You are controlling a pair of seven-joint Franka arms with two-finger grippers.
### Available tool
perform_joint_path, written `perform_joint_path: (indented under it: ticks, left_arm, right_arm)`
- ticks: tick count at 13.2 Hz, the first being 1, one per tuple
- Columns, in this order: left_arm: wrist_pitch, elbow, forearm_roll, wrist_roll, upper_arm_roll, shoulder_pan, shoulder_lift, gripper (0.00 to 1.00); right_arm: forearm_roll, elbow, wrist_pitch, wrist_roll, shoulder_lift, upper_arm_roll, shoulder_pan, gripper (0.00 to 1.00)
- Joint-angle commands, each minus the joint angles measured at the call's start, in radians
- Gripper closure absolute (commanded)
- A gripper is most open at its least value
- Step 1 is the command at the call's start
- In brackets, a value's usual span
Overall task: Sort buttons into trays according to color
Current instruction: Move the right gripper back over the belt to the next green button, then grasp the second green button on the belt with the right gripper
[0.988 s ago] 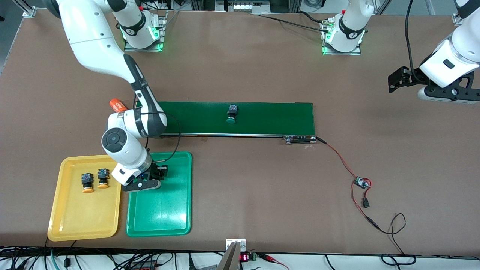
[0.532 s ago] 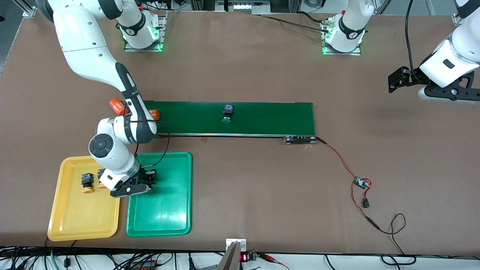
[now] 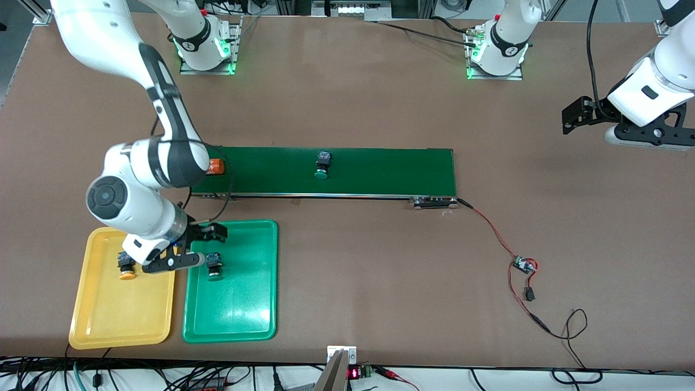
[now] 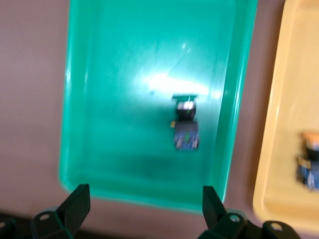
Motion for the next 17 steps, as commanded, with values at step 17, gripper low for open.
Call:
perform_joint_path:
  ticks: [17]
  left_arm:
    - [-0.019, 0.011, 0.018, 0.014, 0.001, -0.006, -0.007, 0.0]
  right_arm:
    - [0.001, -0.462, 0.011, 0.564, -0.308, 0.008, 0.323, 0.0]
